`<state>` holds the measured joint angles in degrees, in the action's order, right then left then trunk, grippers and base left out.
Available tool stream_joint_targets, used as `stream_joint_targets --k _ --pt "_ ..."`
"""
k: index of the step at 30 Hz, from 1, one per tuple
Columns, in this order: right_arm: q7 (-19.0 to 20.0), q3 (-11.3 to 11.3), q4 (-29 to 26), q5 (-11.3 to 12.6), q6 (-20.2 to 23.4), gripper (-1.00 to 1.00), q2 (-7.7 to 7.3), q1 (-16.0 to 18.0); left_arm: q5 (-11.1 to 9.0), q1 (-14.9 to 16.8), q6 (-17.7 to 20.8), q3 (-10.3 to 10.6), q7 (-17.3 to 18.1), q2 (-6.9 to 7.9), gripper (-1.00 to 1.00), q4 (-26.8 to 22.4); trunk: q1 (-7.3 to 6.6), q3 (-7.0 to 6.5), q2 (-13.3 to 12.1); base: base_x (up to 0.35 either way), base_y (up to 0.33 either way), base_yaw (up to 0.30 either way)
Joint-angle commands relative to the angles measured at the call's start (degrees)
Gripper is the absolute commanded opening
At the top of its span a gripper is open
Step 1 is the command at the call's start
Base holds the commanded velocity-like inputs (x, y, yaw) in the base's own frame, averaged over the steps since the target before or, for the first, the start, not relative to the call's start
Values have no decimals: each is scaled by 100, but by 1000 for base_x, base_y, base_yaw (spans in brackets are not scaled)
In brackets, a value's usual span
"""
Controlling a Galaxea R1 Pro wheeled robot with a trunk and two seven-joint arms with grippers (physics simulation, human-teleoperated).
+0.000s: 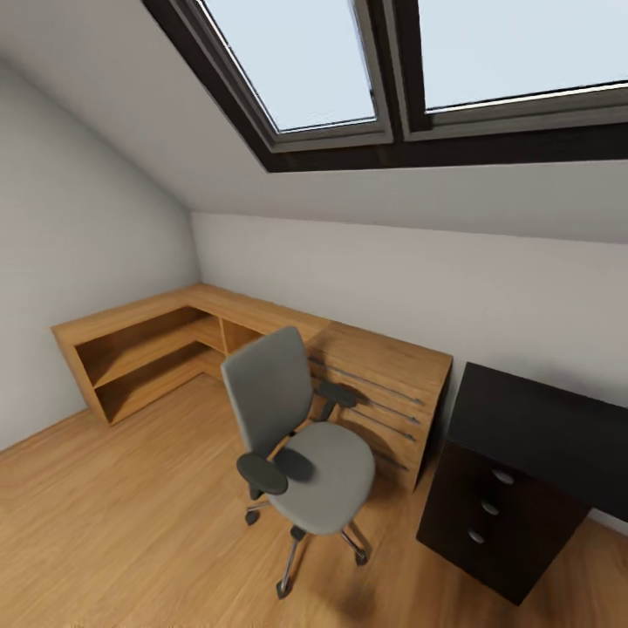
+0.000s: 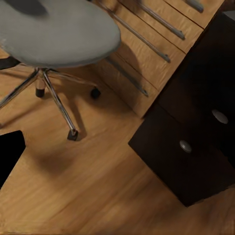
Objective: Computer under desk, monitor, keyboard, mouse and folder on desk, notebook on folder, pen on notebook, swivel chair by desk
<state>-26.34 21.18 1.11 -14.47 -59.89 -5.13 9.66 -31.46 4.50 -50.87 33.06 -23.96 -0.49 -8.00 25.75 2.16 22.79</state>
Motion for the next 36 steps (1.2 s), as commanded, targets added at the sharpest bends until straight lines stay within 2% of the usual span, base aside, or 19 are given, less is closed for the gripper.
stream_joint_targets --k 1,5,9,23,28,36 --pt "-58 10 12 -134 -11 100 -2 -11 231 7 -144 63 -61 -15 100 130 4 13 13 0 0 283" --pt "-53 13 12 -231 -11 100 -1 -33 622 7 -434 79 -82 -31 100 375 4 13 13 0 0 284" --pt "-37 16 12 -263 -11 100 14 -43 742 7 -542 84 -87 -42 100 508 4 13 13 0 0 284" --pt "259 26 17 -284 182 100 130 -51 825 7 -568 87 -74 -65 100 605 4 13 13 0 0 284" --pt "275 21 13 -281 645 100 272 -49 822 7 -573 85 -81 -59 100 606 4 13 13 0 0 284" --pt "278 11 6 -276 859 100 356 -51 821 7 -575 84 -89 -58 100 607 4 13 13 0 0 286"
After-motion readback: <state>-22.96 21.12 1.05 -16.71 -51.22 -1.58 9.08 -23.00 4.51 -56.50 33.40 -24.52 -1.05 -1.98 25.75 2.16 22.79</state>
